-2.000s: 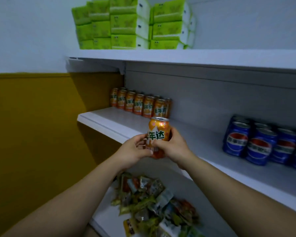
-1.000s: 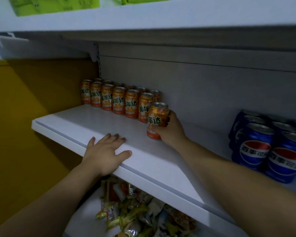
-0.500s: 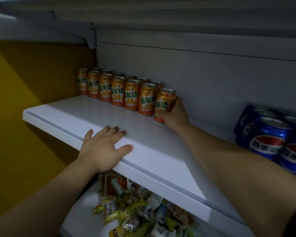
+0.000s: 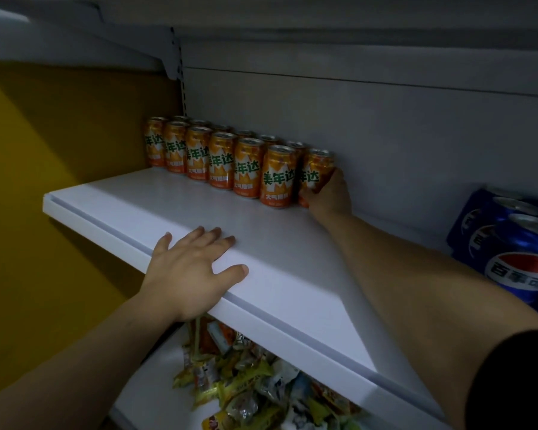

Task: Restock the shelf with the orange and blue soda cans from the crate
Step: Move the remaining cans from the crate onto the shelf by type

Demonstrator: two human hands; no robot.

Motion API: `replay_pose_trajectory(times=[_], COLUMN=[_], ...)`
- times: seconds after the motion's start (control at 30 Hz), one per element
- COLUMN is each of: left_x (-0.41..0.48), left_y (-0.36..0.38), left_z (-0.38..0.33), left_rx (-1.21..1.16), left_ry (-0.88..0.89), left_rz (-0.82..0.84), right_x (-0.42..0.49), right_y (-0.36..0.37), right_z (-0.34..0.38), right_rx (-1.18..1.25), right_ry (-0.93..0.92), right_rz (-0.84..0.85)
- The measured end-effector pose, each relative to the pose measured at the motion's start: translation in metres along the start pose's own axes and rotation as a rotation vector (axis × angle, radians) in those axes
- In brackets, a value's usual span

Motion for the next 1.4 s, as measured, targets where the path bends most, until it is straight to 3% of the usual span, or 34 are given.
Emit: replay_pose_trajectory(times=[0.73,1.0,1.17,1.27,1.4], left_x=[-0.002,0.000,0.003,0.002,-0.003], left_y=[-0.001,0.000,0.000,-0.005,-0.021], left_z=[-0.001,-0.001,0.001,-0.002,-0.036], left_rx=[0.008,0.000,-0.004,-0.018,-0.058], left_ry=[0.002,0.011,0.029,0.014,0.062], left_rz=[0.006,0.060,0.202,0.303,0.301], right_x=[0.011,-0.017,-0.062,-0.088,-0.119], right_y=[-0.002,-0.014,-0.049,-0.091,-0.151], right_z=[-0.009,-0.001,0.017,0.029,0.041], right_rx=[-0.072,-0.107,-0.340,-0.436,-0.492], right_ry=[0.005,0.043,-0.061,-0.070,-0.076], right_rz=[0.060,0.187,0.353,0.360,0.338])
Point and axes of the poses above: each hand's wrist, its own x-axis towards the middle knuckle, its own y-axis out of the palm, z = x × y, the point moved 8 cm from there along x, towards the middle knuckle, and after that the axes turned 4 degrees about y, right-handed, at the moved point
